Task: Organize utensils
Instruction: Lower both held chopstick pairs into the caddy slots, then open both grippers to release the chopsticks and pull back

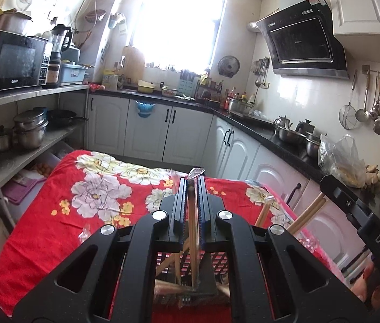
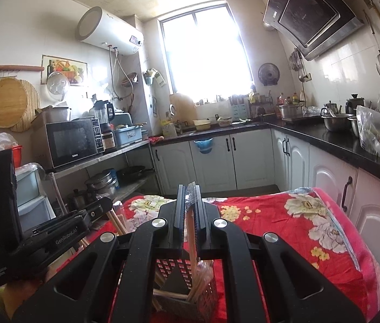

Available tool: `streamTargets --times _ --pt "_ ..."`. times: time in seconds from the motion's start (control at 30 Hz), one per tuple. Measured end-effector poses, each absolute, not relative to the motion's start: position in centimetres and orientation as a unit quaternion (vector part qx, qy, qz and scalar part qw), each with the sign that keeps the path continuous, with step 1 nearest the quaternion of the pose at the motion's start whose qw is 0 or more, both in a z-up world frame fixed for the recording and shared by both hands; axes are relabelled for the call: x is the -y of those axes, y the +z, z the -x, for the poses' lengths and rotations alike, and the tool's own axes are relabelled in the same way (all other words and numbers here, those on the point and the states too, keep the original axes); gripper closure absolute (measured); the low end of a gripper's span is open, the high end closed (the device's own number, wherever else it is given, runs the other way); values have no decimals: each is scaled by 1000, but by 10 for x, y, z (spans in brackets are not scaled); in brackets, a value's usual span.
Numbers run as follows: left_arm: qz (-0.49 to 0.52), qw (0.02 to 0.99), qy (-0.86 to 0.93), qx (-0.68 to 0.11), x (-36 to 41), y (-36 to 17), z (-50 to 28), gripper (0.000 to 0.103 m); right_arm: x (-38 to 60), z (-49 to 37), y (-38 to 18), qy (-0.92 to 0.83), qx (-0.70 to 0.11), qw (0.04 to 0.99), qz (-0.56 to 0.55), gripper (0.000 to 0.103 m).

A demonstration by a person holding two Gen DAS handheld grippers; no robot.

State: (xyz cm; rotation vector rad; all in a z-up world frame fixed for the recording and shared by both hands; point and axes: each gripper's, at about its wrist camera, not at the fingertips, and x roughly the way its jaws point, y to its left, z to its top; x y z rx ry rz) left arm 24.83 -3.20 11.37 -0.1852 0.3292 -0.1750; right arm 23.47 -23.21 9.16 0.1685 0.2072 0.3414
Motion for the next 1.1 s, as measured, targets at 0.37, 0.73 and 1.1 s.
streamTargets --times 0.37,0.73,1.1 --pt "99 971 -95 -197 23 107 -230 98 238 -221 84 165 -131 973 -94 84" --pt "98 966 -107 -212 12 104 -210 66 235 -201 82 162 -145 972 -92 62" --pt "107 961 -125 -220 1 105 -182 31 228 -176 72 167 -166 968 -83 42"
